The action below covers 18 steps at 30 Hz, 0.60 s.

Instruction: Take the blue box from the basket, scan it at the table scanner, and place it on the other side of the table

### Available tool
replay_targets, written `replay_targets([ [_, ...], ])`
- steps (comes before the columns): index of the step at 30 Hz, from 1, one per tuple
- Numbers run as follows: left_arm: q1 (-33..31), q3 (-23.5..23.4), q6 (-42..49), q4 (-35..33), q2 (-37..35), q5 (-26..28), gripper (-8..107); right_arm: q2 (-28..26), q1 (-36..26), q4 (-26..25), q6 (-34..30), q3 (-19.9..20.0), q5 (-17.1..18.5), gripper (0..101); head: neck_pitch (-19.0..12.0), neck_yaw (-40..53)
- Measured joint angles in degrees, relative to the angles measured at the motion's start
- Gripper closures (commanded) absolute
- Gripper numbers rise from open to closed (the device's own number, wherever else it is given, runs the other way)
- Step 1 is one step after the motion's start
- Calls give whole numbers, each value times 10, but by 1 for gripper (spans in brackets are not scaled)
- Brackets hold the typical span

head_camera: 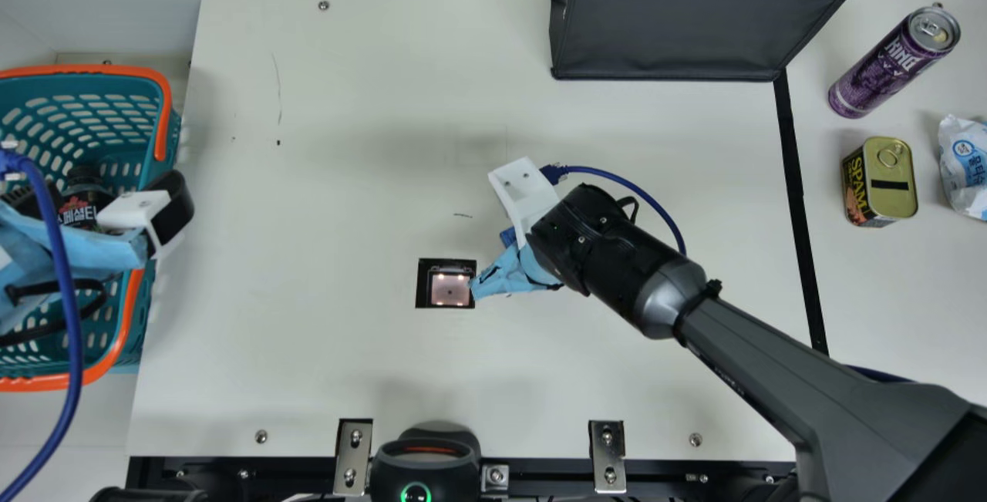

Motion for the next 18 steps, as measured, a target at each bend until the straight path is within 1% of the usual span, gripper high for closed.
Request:
replay_targets([
  [8,0,0,0,0,0,0,9,-4,-1,0,-4,-14,20,101,0,0],
  [18,0,0,0,0,0,0,9,-6,-4,-1,-12,-21,29,101,0,-10],
])
